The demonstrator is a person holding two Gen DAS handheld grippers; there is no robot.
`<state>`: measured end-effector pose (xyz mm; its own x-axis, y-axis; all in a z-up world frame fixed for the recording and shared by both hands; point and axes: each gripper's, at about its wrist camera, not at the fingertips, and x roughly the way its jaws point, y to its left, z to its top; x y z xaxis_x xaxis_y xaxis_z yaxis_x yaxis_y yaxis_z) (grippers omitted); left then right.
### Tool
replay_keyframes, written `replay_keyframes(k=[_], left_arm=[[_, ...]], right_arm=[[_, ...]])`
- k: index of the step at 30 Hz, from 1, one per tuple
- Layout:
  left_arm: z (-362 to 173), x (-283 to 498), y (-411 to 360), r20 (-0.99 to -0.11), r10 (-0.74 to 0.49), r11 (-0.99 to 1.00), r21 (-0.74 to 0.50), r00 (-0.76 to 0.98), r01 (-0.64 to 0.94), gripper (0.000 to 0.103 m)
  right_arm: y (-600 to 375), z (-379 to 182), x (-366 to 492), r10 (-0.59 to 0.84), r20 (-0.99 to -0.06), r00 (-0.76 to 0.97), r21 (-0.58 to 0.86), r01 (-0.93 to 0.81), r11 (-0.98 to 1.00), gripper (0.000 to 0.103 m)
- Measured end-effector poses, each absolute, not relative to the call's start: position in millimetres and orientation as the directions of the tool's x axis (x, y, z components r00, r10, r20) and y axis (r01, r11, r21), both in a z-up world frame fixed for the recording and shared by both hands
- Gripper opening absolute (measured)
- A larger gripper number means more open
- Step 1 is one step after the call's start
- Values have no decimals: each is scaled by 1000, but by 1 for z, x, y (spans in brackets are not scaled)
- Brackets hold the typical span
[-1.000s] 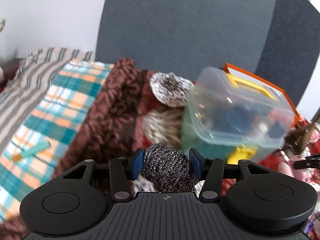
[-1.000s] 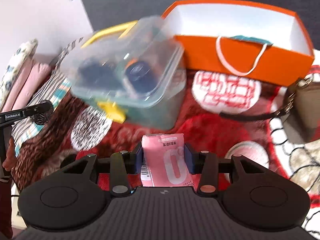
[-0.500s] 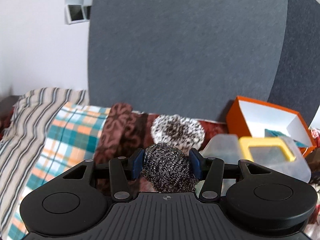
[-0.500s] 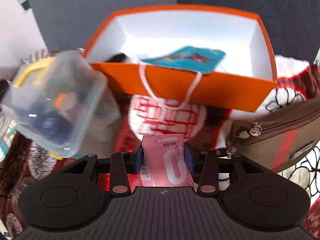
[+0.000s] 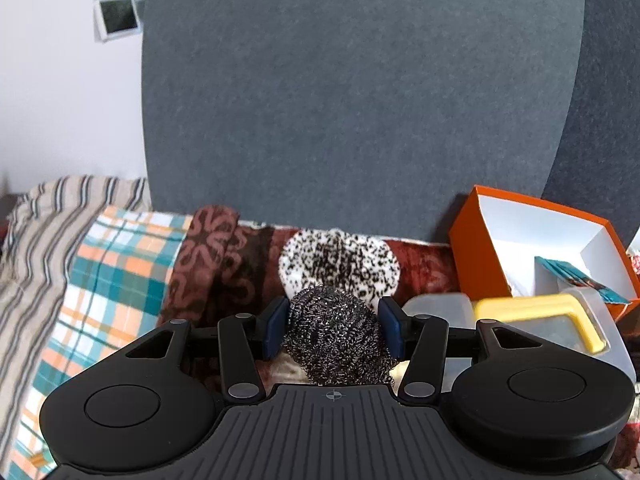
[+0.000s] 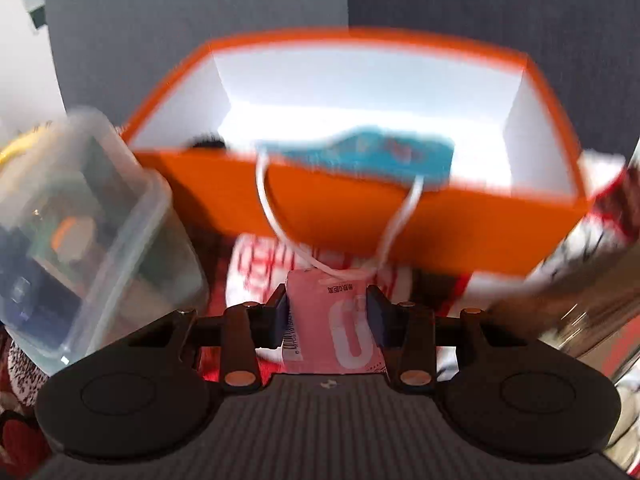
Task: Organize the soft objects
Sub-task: 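Carry the scrubber and pink packet over to the orange box, then open both tools to drop the items into the orange box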
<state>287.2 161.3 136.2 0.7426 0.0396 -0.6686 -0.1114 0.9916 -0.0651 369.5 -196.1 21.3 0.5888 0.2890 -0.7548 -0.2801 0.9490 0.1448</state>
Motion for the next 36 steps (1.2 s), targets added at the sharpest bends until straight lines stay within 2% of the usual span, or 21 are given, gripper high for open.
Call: replay_keyframes(k=[5,11,14,17,21,24,28,30,31,32,36], left_arm=[[152,303,144,-652,41,995,-40,757,-88,103],[170,327,106,-641,6,999,-28,768,-32,103],[175,342,81,-644,-10,1000,-19,765,-2,103],[176,356,55,-652,-32,999,-4,757,38,103],[166,378,24,-676,-51,997,7,735,75,103],[155,395,2,-698,-84,995,-19,711,98,103],[142,415,-26,-726,-92,994,-22,682,111,103],[137,424,-32,-735,-99,993,-26,671,118,103],[135,428,-32,-740,-96,993,-25,666,116,103],[133,431,-33,-745,-92,993,-23,661,112,103],[134,432,-27,-729,-109,992,-37,675,120,103]], right_arm=[[-214,65,370,330,-673,662,192,-274,942,45],[-227,90,399,347,-646,680,265,-227,937,44],[-233,94,417,377,-640,670,337,-197,921,28],[-245,94,432,427,-624,655,444,-152,883,25],[-245,91,448,389,-642,660,417,-125,900,24],[-250,89,455,403,-603,688,460,-113,881,24],[-250,90,470,373,-586,720,436,-108,894,24],[-254,89,478,377,-569,731,464,-94,881,33],[-257,88,481,377,-568,732,484,-73,872,57],[-259,86,485,378,-580,721,496,-55,867,74],[-262,85,483,386,-614,688,489,-52,871,76]])
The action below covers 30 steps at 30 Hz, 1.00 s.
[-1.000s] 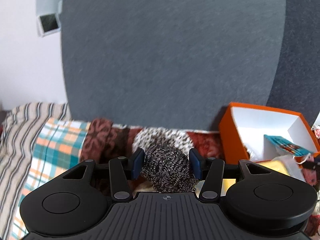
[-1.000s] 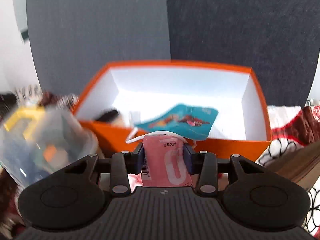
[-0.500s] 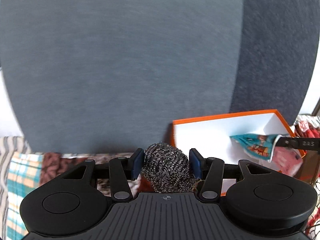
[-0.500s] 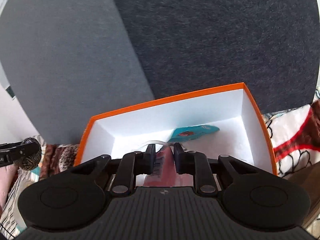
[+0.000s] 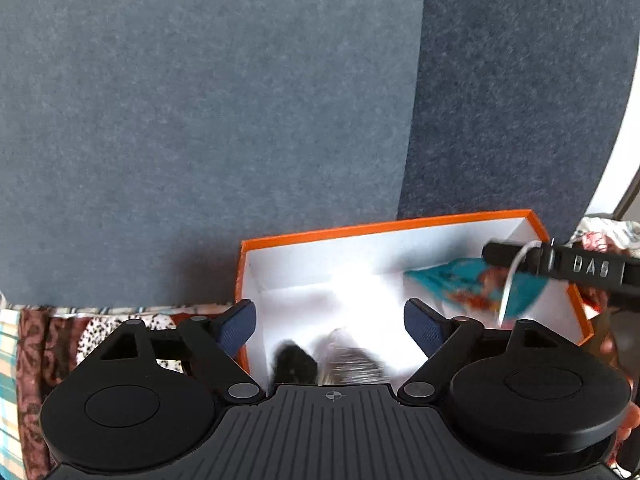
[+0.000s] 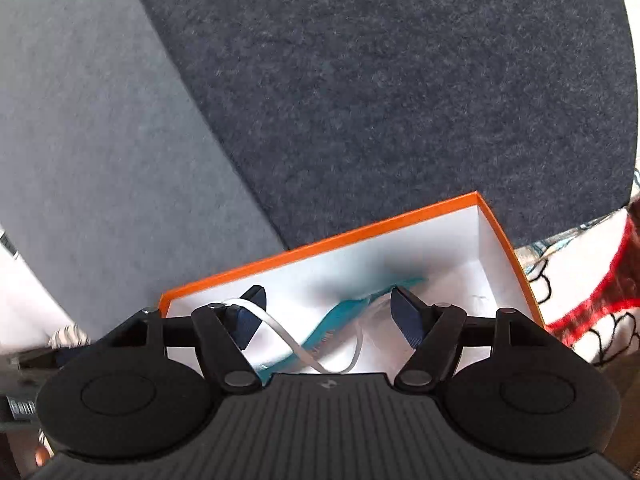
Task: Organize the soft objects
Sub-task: 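Open both tools to drop the items into the orange box, then grasp the blue wipes pack with the left tool while the right tool grasps the beige scrunchie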
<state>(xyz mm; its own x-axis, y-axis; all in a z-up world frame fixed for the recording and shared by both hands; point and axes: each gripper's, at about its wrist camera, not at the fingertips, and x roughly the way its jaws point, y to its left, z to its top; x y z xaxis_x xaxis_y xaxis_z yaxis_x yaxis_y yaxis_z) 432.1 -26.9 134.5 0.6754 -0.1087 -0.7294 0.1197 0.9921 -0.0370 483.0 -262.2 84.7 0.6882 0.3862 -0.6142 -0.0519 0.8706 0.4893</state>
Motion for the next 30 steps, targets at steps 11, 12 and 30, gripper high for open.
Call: replay_keyframes(k=[11,12,30], left_arm=[[159,367,32,-671,-82,997,-52,737,64,103],[160,358,36,-668,-83,997,-55,740,63,103],[128,158,82,-662,-109,994,-77,741,77,103]], right_arm=[[-292,86,427,381,-705,598,491,23,871,90],[-293,86,421,373,-718,587,483,34,875,90],[-296,61,237,409,-785,466,419,-88,904,95]])
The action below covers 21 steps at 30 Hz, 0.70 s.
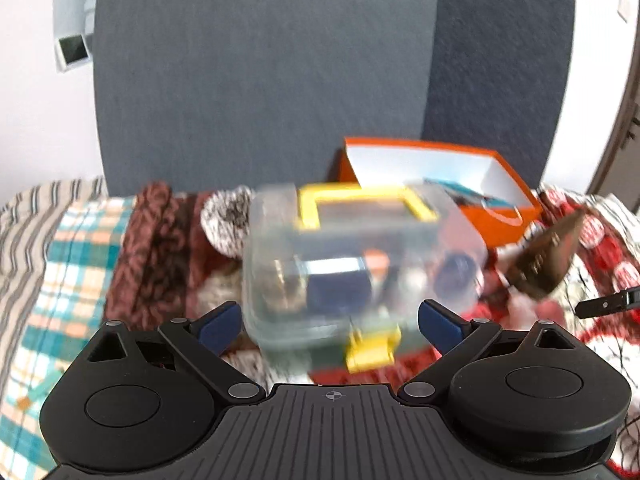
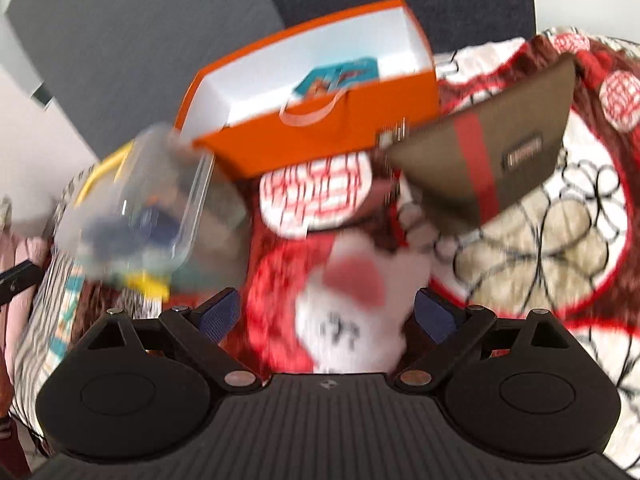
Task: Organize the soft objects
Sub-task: 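Grasp the blue wipes pack with the left tool while the right tool grasps the beige scrunchie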
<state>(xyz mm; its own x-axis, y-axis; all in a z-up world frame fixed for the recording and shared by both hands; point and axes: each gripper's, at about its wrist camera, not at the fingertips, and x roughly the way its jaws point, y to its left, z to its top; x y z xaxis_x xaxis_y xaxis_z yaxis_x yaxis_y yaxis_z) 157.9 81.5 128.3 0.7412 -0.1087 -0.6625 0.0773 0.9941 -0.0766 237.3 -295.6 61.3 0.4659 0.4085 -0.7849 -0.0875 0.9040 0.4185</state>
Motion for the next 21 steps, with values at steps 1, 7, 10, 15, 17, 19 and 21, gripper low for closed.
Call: replay_keyframes(k=[1,7,10,15,17,19,21], left_arm=[[124,152,78,-667,-122,993,-85,735,87,103],[92,133,39,-713,-223,974,-143,665,173,103],[71,130,8,-750,-263,962,-152,607,228,103],[38,129,-40,-813,-274,941,-116,513,318,103],[25,131,-54,-837,-269,932,-102,477,347,103],[13,135,-63,-859,-256,927,-88,443,365,103],[2,138,-69,-879,-240,925,-78,412,373,103]], right_arm=[[-294,58,227,405,-784,470,410,-98,907,95],[-292,22,180,358,-787,502,342,-128,931,95],[-295,0,171,293,-807,512,276,-112,955,95],[-305,-21,161,248,-810,531,219,-118,968,95],[-309,-25,158,248,-806,537,213,-128,969,95],[-313,-29,156,254,-807,533,216,-133,967,95],[-315,-34,155,264,-805,531,222,-144,964,95]])
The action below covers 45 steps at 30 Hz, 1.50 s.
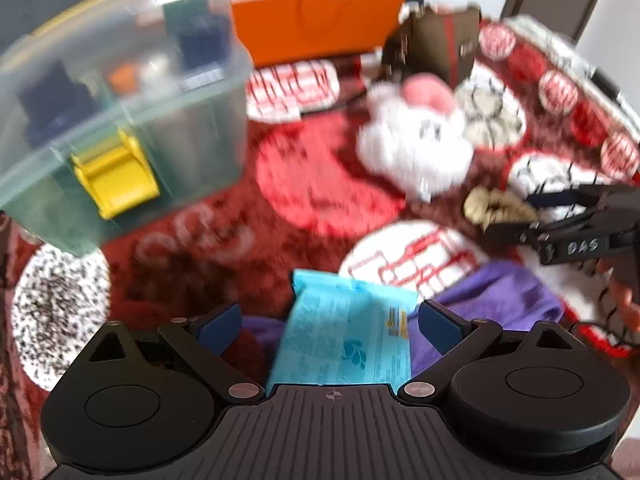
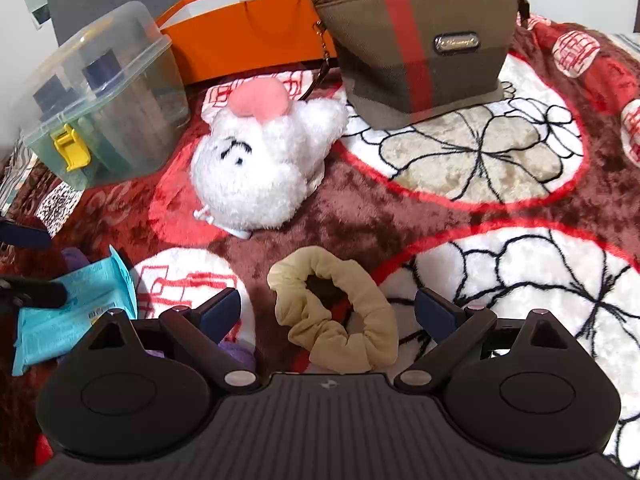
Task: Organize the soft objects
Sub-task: 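Grasp the blue wipes pack with the left tool while the right tool grasps the beige scrunchie, then carry the wipes pack and beige scrunchie up over the orange box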
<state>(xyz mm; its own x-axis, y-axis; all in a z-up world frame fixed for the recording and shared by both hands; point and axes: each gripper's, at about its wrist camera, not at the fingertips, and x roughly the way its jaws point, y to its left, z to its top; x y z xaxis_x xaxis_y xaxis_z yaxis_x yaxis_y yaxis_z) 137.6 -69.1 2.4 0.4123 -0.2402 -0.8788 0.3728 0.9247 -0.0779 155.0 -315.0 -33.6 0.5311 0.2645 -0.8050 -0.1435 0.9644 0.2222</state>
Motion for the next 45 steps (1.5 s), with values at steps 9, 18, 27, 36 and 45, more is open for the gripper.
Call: replay_keyframes(k=[9,18,27,36,45], left_arm=[[-21,129,-92,-917,-183,877,11,355,480,103],[-27,131,-82,-914,-225,895,-57,338,442,103],[-21,124,-74,-891,-227,919,-63,393,389,103],[-3,122,-72,-865,-245,922,-68,437,381,103],[32,134,-72,-815,-268,922,-62,514,382,103]], right_arm=[[-303,-46,154,239,-798,553,155,-195,968,96],[-313,-44,145,215,-754,620,158,-147,976,53],[-324,-43,142,229,-730,644,213,-104,971,31],[-326,-44,142,232,-724,649,238,-81,968,28],[-339,-45,145,244,-729,639,292,-32,956,26]])
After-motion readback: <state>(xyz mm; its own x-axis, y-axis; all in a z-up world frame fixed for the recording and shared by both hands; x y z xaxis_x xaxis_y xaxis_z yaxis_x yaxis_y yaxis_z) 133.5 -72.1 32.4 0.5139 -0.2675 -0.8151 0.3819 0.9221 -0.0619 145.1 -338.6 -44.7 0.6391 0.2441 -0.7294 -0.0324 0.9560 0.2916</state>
